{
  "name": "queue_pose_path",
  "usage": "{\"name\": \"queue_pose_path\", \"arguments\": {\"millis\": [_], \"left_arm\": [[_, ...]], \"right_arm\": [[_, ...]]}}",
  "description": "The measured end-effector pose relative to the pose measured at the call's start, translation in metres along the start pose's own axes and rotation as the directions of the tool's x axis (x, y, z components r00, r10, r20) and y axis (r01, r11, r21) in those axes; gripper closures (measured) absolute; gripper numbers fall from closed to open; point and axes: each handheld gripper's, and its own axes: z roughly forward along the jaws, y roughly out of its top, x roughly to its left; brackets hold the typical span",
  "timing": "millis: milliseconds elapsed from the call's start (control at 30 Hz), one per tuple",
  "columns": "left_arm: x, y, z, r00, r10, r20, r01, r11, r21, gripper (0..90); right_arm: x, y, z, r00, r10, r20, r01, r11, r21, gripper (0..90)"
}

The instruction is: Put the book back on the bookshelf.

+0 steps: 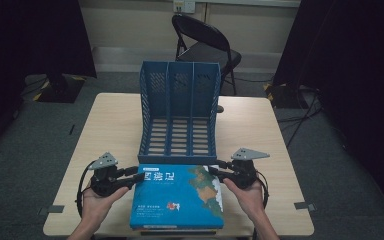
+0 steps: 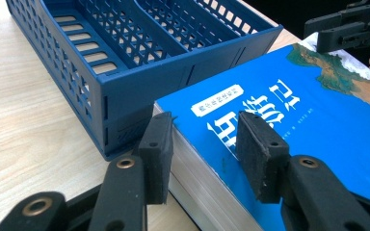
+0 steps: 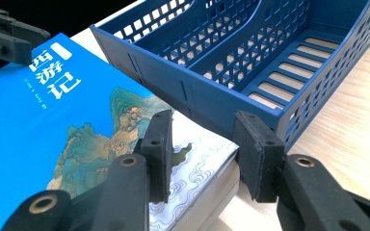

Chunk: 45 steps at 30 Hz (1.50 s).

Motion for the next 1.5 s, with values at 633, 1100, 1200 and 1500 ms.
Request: {"name": "queue_pose_path", "arguments": {"millis": [633, 1100, 1200, 1500], "left_arm": [[-0.003, 0.015, 0.025, 0.9996, 0.017, 0.022, -0.017, 0.9998, 0.009, 59.5], [-0.012, -0.009, 0.000, 0.9998, 0.002, 0.022, -0.002, 0.9998, 0.019, 40.5], [-0.012, -0.011, -0.003, 0.9976, -0.001, 0.070, 0.000, 0.9998, 0.020, 49.6], [-0.009, -0.002, 0.009, 0.9939, 0.018, 0.109, -0.021, 0.9993, 0.030, 58.9]], "right_arm": [[0.013, -0.027, -0.037, 0.9994, 0.011, -0.032, -0.011, 1.000, 0.005, 61.0], [0.011, -0.016, -0.022, 0.9942, -0.001, -0.107, 0.002, 1.000, 0.011, 56.3], [0.014, -0.014, -0.014, 0.9900, -0.003, -0.141, 0.005, 1.000, 0.018, 55.5], [0.022, -0.022, -0.023, 0.9855, -0.006, -0.169, 0.012, 0.999, 0.035, 64.1]]}}
